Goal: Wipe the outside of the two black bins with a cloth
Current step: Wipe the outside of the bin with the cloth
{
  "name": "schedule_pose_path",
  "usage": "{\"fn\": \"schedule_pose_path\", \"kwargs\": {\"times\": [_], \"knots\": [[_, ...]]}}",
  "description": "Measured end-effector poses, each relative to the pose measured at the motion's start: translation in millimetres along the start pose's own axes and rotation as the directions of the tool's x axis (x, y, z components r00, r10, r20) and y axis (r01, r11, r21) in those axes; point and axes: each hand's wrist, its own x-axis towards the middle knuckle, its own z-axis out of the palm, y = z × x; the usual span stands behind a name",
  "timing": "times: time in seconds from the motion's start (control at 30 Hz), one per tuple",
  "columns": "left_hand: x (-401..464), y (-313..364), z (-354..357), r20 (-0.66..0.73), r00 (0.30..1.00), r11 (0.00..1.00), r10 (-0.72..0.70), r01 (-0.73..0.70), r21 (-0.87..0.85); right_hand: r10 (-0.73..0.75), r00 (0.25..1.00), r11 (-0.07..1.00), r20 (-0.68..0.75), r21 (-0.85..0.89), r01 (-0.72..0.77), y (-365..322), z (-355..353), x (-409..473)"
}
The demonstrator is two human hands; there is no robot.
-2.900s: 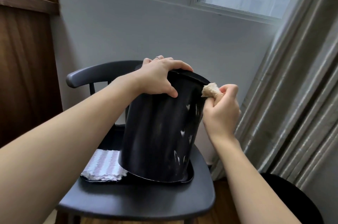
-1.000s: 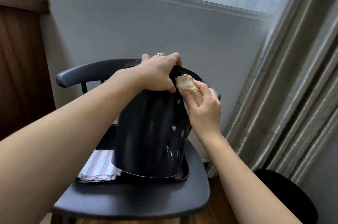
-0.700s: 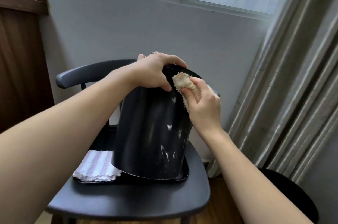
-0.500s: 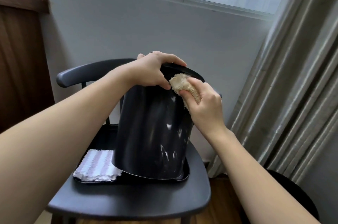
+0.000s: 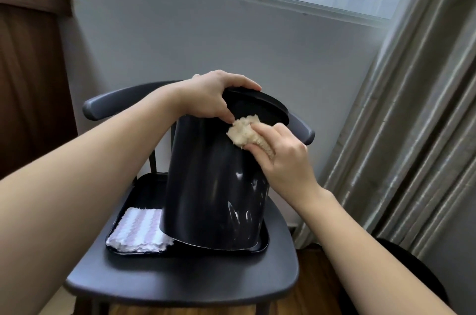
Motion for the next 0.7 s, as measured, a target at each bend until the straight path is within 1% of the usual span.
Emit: {"fn": "schedule_pose_path", "kwargs": {"times": [0.07, 0.2, 0.27, 0.47, 0.53, 0.57, 0.63, 0.7], "knots": [[0, 0, 0, -0.002, 1.000, 1.000, -0.005, 0.005, -0.001, -0.025, 1.000, 1.000, 0.011, 0.002, 0.025, 1, -1, -2], [0, 0, 2, -0.011, 1.000, 1.000, 0.012, -0.012, 0.017, 0.037, 0.999, 0.999, -0.028, 0.014, -0.036, 3, -3, 13], [0, 0, 3, -0.018, 1.000, 1.000, 0.008, -0.008, 0.011, 0.042, 0.999, 0.999, -0.032, 0.031, -0.041, 3, -2, 12], [3, -5, 3, -0.017, 0.999, 0.999, -0.032, 0.032, -0.010, -0.103, 0.993, 0.993, 0.055, 0.069, 0.099, 3, 0, -19], [4, -5, 3, -0.020, 0.999, 1.000, -0.031, 0.031, -0.002, -0.118, 0.992, 0.992, 0.047, 0.045, 0.116, 4, -3, -11], [3, -4, 3, -0.022, 0.999, 1.000, -0.023, 0.023, 0.000, -0.079, 0.997, 0.996, 0.023, 0.045, 0.078, 4, -3, -4], [3, -4, 3, -0.020, 1.000, 1.000, 0.006, -0.006, -0.007, 0.049, 0.998, 0.997, -0.038, 0.069, -0.046, 5, -2, 12], [2, -4, 4, -0.024, 1.000, 1.000, 0.013, -0.013, -0.007, 0.106, 0.992, 0.991, -0.064, 0.084, -0.100, 4, 1, 19]]}}
